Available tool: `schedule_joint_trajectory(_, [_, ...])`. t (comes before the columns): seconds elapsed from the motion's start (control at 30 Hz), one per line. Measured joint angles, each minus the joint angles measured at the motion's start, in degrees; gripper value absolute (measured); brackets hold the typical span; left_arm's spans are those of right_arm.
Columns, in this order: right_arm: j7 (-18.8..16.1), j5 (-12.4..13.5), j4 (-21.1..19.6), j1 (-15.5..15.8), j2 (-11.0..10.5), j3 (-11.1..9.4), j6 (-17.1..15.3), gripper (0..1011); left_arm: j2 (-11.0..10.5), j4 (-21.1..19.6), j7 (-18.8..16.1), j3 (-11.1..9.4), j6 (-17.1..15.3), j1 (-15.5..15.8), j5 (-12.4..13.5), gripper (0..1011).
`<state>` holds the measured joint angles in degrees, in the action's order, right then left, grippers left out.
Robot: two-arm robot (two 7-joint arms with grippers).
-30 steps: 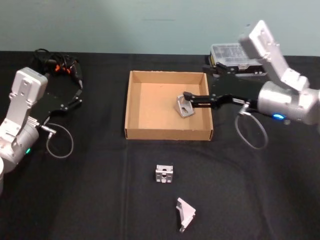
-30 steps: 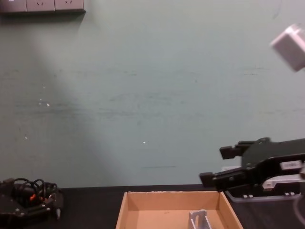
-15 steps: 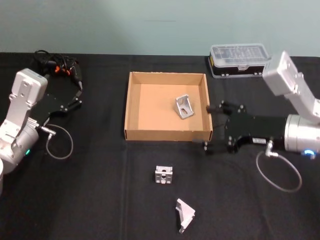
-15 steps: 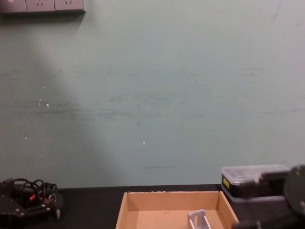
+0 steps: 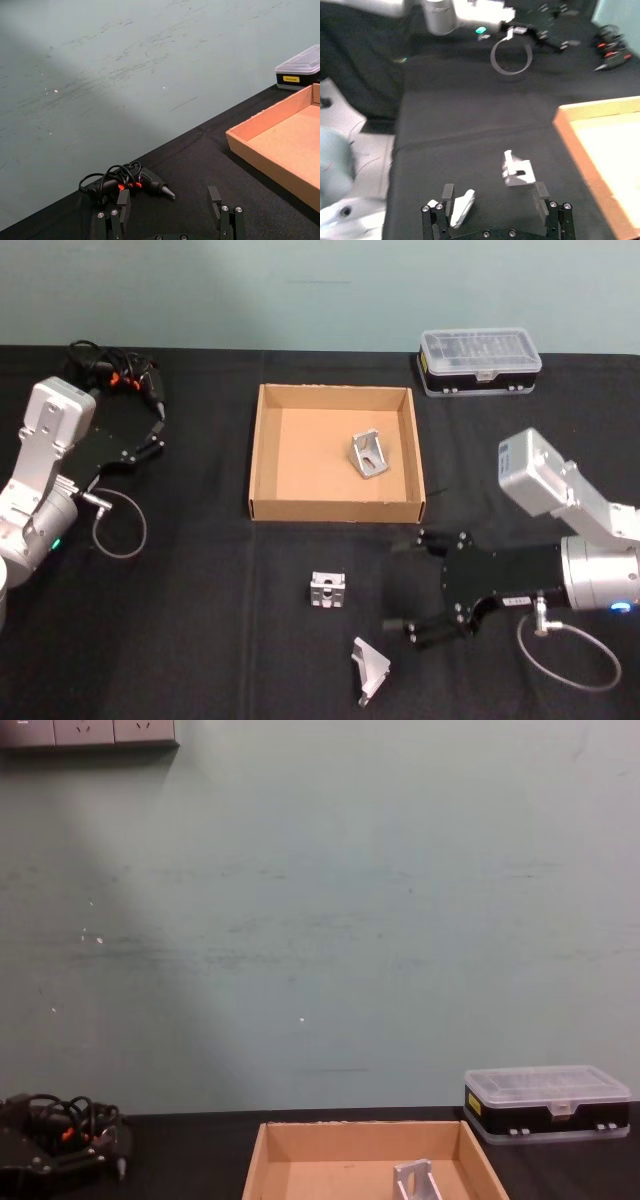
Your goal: Use one hand to pick up the angle iron from the table and place it into the box.
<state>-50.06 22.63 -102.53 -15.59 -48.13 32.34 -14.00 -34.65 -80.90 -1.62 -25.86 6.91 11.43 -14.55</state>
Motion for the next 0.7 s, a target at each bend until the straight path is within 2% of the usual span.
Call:
schedule_joint_trajectory(0.2, [-2.3,-1.2,0.4,-1.1,-0.8,3.0,0.8,1004,0.0,0.0,0.0,0.0,0.0,0.0,0.0,1000])
schedule_joint_trajectory(0.7, [-3.2,-3.0,1.0,-2.7,-0.7,7.9,1.7,1004,0.0,0.0,0.0,0.0,0.0,0.0,0.0,1000])
